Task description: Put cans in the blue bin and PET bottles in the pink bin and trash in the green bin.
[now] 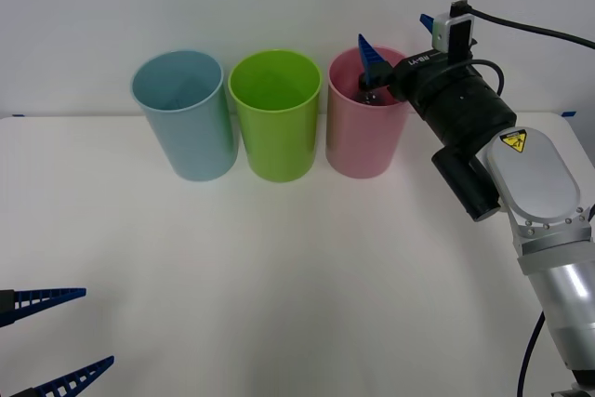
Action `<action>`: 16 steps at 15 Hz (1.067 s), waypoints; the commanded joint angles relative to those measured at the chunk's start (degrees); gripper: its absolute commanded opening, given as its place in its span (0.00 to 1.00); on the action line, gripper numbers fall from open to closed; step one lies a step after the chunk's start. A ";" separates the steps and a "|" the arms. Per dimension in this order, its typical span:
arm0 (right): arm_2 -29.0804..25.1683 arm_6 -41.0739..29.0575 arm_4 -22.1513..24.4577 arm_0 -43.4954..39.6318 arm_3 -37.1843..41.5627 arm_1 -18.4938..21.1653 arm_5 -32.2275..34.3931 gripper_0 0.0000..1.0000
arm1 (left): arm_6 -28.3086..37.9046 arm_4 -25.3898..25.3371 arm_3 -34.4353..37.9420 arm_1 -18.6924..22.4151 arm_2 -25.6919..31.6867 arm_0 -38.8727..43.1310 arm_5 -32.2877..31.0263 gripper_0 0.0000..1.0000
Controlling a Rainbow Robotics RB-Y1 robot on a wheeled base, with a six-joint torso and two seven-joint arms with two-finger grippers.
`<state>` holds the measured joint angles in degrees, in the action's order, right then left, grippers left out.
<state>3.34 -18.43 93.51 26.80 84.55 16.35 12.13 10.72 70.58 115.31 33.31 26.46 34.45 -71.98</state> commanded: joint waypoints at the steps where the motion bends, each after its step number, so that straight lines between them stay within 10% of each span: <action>1: -0.09 -0.20 0.00 0.01 0.00 0.00 -0.01 1.00 | 0.00 0.00 0.00 0.00 0.00 0.00 0.00 1.00; 16: -6.59 -4.68 -13.27 -6.58 17.84 2.81 23.11 1.00 | 0.00 0.00 0.00 0.00 0.00 0.00 0.00 1.00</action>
<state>-2.23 -23.02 81.19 21.47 101.07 19.00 33.37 10.72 70.58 115.31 33.31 26.45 34.45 -71.98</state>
